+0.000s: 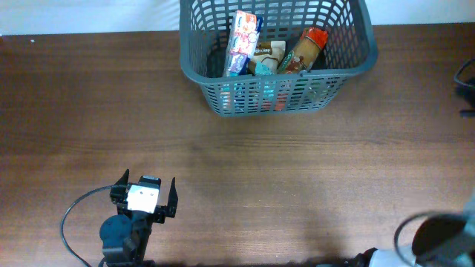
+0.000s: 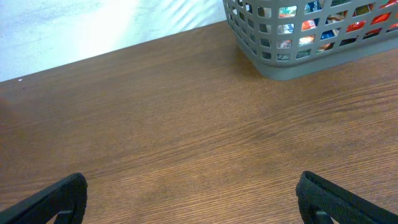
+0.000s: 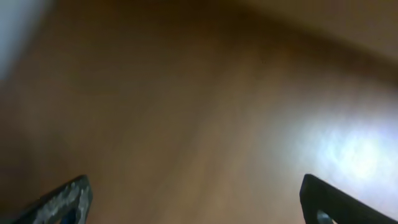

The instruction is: Pack container

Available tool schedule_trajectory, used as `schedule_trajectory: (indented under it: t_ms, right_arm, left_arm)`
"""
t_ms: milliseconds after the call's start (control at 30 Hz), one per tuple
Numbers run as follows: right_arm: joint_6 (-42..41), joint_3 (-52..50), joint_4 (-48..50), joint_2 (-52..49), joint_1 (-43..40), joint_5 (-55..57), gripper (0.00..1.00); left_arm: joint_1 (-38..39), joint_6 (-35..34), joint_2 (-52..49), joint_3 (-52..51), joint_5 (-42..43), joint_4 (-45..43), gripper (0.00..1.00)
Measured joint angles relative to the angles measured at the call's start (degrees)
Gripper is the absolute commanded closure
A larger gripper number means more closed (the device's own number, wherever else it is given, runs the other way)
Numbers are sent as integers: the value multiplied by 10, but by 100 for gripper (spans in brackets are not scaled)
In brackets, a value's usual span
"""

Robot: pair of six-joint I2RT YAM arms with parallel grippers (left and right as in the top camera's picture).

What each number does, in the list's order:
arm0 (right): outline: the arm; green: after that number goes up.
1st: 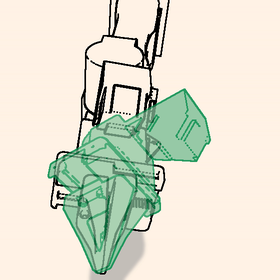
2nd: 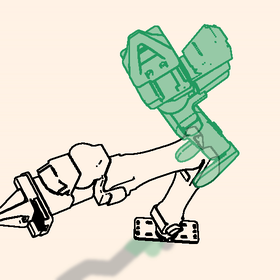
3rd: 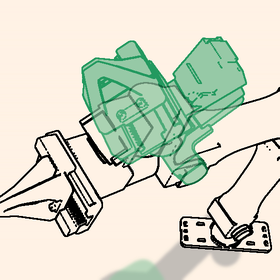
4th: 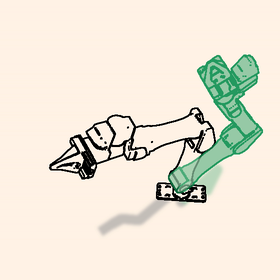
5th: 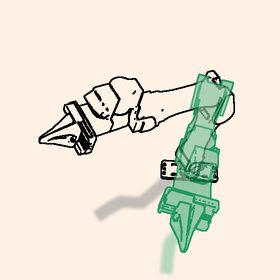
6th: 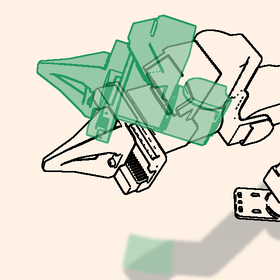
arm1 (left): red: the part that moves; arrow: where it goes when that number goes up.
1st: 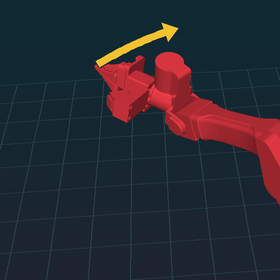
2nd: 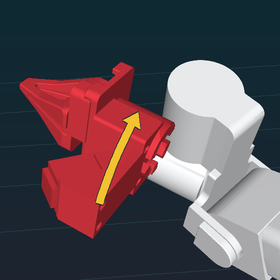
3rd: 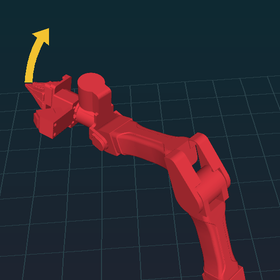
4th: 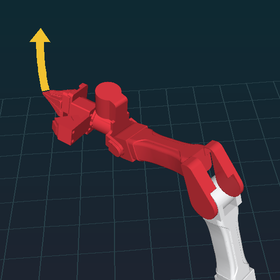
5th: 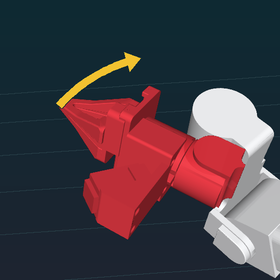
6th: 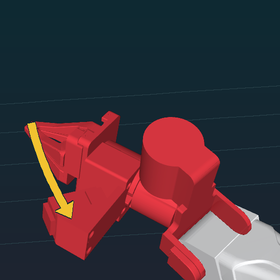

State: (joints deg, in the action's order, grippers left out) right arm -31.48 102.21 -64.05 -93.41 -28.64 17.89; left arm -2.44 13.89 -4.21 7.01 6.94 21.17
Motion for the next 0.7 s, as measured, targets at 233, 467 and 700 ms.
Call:
schedule_trajectory:
  t_ms: [233,467,700]
  right_arm:
    - [-1,-120,231,183,69,0,1]
    - [0,-338,466,363,121,0,1]
    - [0,-533,594,530,142,0,1]
  left_arm:
    - [0,0,0,0,0,0,1]
    - [0,0,0,-1,-2,0,1]
    - [0,0,0,-2,-2,0,1]
